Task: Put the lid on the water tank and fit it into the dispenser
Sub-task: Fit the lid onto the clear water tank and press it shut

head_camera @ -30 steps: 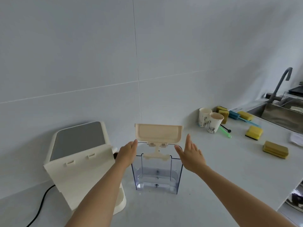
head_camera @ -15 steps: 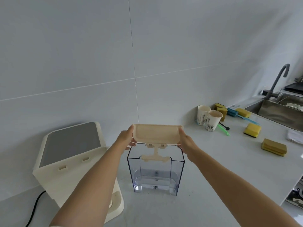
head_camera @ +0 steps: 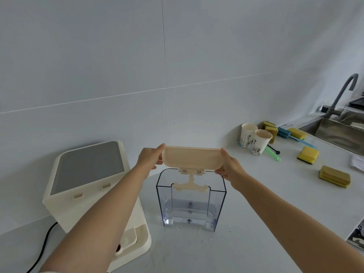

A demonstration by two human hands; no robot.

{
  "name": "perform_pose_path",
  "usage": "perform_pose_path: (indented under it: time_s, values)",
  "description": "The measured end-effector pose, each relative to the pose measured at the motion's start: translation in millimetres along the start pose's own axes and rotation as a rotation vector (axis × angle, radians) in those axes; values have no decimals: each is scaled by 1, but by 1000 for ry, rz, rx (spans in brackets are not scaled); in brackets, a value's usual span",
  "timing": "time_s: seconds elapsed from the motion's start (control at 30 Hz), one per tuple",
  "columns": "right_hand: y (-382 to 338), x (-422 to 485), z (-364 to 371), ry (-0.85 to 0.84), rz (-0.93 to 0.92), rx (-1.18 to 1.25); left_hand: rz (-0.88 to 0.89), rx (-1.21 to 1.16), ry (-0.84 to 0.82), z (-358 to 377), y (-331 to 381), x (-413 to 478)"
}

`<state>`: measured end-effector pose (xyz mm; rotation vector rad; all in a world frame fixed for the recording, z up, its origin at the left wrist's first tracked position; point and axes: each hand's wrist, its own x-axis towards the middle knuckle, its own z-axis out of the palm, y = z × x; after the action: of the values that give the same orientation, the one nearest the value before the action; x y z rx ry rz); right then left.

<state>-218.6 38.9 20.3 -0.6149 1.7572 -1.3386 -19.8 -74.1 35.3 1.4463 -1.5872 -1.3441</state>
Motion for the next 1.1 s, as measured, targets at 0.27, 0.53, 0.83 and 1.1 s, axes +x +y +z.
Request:
perform_pose_path:
  time_s: [0.27,0.53,0.83,1.1]
  values:
    - [7,-12,-5,-14,-54,-43,13,-112,19,-2,-9,-19]
    - [30,-31,-12,-75,-144,-154,19,-126,16,-3,-32,-37]
    - [58,-47,-22,-167,-218,-274,32,-167,-43,1,-61,-55]
    - [66,-51,-26,-179,-233,-344,10,-203,-61,4,-73,-59]
